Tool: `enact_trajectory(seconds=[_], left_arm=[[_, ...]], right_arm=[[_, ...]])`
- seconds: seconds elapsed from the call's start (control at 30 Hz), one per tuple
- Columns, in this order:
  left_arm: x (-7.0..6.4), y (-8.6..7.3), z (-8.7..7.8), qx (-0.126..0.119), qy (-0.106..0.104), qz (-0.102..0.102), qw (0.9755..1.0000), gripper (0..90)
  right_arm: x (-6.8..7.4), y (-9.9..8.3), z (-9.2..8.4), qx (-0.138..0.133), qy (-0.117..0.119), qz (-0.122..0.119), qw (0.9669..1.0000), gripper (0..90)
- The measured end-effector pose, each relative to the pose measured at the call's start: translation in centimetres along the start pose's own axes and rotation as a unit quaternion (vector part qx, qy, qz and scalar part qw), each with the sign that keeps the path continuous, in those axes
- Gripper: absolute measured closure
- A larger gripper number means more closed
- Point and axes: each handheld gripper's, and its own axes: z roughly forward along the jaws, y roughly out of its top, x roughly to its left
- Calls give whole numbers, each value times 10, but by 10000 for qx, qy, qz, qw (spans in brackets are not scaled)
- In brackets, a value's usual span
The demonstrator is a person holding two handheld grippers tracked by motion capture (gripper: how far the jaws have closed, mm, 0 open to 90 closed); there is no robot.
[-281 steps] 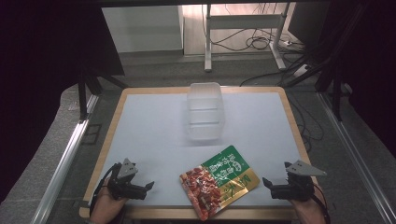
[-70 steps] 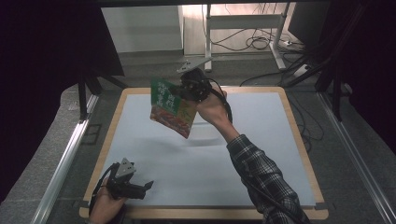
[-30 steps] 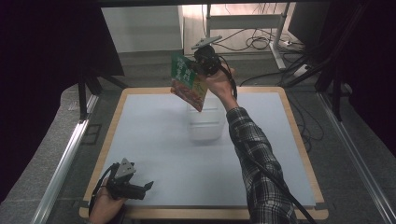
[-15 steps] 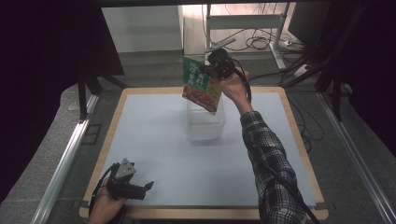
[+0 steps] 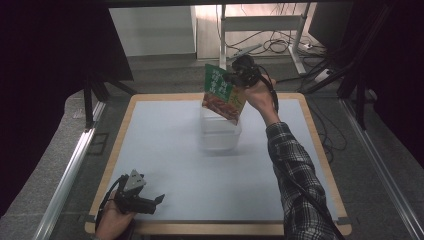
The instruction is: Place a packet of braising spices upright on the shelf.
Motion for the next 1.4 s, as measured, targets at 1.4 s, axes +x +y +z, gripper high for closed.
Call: enact_trajectory(seconds=[1.4], left_arm=[[0,0,-1,13,-30,46,10000,2]], right_arm=[[18,7,54,265,-183,-211,9993,640]])
